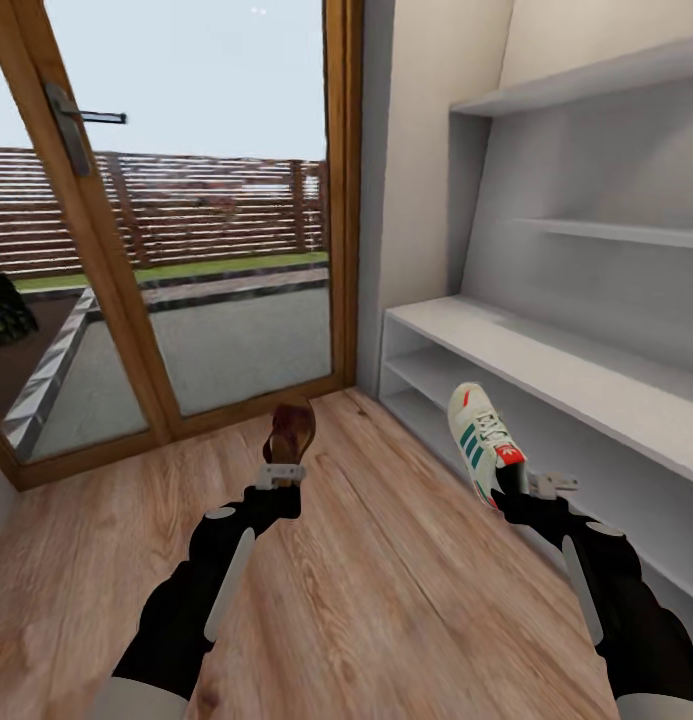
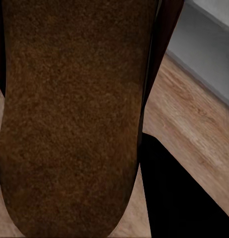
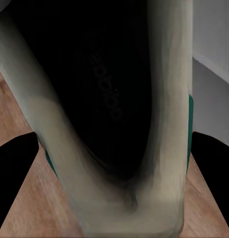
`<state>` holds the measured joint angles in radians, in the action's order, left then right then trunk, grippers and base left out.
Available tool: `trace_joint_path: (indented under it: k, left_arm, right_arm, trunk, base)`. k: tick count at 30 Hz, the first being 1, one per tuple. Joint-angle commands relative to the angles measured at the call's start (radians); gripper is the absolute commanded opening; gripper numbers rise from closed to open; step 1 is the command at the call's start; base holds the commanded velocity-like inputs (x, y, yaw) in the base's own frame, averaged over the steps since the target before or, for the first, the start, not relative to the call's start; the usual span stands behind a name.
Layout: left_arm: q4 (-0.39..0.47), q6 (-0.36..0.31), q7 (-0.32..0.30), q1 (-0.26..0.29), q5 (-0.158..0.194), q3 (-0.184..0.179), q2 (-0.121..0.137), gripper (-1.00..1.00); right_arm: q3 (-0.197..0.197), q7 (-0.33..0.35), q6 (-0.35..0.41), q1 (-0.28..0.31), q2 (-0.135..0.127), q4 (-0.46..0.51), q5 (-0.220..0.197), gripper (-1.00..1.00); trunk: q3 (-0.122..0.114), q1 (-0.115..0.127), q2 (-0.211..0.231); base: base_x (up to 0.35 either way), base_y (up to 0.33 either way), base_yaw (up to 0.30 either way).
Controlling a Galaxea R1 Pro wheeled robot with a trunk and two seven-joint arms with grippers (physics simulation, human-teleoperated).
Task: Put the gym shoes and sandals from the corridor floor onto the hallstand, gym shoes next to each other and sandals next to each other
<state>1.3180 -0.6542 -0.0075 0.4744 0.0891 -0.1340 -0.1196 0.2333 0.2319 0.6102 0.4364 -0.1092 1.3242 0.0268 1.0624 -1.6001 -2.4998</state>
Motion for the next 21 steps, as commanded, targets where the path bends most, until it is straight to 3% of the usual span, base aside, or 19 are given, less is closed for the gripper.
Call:
trace_joint_path:
  k: [1, 21]
  left_arm:
    - [0.001, -0.005, -0.001, 0.001, 0.006, 0.001, 0.000, -1.00]
    - [0.001, -0.005, 0.000, 0.000, 0.006, 0.001, 0.000, -1.00]
  right_arm:
    - [0.001, 0.006, 0.005, 0.001, 0.000, 0.001, 0.002, -1.00]
    - [0.001, 0.006, 0.005, 0.001, 0.000, 0.001, 0.002, -1.00]
  trunk:
    - [0.001, 0.000, 0.000]
    - [0.001, 0.000, 0.000]
  base:
    - [0.307, 0.165, -0.300]
    - [0.291, 0.192, -0.300]
